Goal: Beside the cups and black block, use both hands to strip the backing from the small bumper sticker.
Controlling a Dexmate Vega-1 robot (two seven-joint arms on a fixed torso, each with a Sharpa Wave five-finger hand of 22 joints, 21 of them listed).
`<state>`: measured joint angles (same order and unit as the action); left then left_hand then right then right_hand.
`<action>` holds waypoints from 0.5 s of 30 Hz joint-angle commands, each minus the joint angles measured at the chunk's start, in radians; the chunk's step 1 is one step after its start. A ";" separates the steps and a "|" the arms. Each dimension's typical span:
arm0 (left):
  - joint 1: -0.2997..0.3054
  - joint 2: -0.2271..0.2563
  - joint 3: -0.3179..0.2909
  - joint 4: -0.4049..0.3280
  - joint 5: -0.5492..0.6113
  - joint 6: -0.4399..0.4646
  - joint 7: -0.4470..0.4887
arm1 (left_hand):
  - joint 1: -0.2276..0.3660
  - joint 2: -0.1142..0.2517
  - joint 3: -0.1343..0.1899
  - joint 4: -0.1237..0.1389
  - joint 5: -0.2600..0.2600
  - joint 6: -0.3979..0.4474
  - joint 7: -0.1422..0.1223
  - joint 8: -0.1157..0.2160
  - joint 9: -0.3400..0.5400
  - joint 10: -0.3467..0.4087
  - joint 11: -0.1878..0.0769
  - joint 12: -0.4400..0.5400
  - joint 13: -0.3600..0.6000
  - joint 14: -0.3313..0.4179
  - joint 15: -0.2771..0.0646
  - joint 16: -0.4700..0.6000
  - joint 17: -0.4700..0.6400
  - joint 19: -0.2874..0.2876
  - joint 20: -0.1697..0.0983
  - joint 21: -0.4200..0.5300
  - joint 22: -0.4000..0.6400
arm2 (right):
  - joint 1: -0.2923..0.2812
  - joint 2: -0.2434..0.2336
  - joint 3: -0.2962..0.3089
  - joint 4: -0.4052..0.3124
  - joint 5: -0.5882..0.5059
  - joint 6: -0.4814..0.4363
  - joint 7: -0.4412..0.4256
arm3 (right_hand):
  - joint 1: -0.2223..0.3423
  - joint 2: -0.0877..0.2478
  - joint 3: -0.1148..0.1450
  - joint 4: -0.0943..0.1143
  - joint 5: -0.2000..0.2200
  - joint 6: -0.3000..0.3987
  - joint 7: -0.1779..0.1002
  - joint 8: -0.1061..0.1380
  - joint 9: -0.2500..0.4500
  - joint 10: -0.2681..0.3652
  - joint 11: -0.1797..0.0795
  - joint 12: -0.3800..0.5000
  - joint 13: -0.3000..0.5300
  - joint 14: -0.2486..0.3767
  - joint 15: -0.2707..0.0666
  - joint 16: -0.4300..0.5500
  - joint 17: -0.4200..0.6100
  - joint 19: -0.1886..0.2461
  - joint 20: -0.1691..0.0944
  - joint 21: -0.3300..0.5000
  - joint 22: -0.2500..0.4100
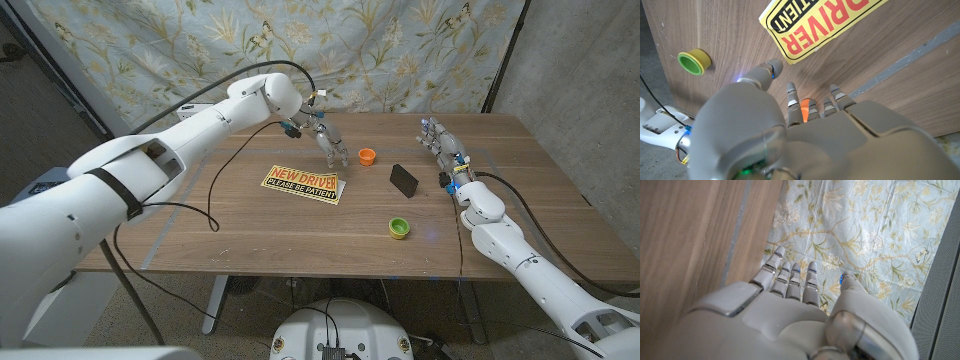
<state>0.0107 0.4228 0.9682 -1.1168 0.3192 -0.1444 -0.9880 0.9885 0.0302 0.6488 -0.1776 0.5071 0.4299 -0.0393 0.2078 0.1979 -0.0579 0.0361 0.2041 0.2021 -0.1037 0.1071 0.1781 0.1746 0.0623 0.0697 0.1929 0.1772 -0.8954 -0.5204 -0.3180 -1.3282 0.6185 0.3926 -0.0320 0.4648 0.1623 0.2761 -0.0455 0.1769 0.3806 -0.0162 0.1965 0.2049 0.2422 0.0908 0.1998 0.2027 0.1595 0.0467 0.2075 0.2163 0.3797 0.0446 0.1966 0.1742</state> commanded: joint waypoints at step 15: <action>-0.028 -0.054 0.043 0.111 0.035 -0.024 -0.053 | 0.023 0.003 -0.012 0.004 0.003 0.020 0.000 0.006 0.005 -0.005 0.002 0.006 0.001 -0.009 0.001 0.003 0.001 -0.011 0.000 0.006 0.003 | -0.005 0.009 0.003 0.016 -0.001 0.010 -0.006 | -0.003 0.001 0.006 -0.004 0.006 0.007 -0.001 0.006 0.000 0.000 0.004 0.005 0.003 0.001 0.007 0.008 0.005 0.004 -0.005 0.007 0.004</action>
<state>-0.0081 0.3911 0.9947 -1.0540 0.3401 -0.1606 -1.0191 0.9992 0.0331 0.6410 -0.1723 0.5071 0.4413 -0.0411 0.2078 0.1978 -0.0575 0.0358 0.2041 0.1999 -0.1037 0.1071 0.1780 0.1745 0.0568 0.0642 0.1928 0.1772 -0.8948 -0.5122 -0.3179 -1.3127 0.6192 0.3977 -0.0346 0.4648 0.1623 0.2761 -0.0455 0.1769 0.3806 -0.0162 0.1965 0.2049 0.2422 0.0907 0.1998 0.2026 0.1595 0.0467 0.2122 0.2162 0.3796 0.0446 0.1966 0.1742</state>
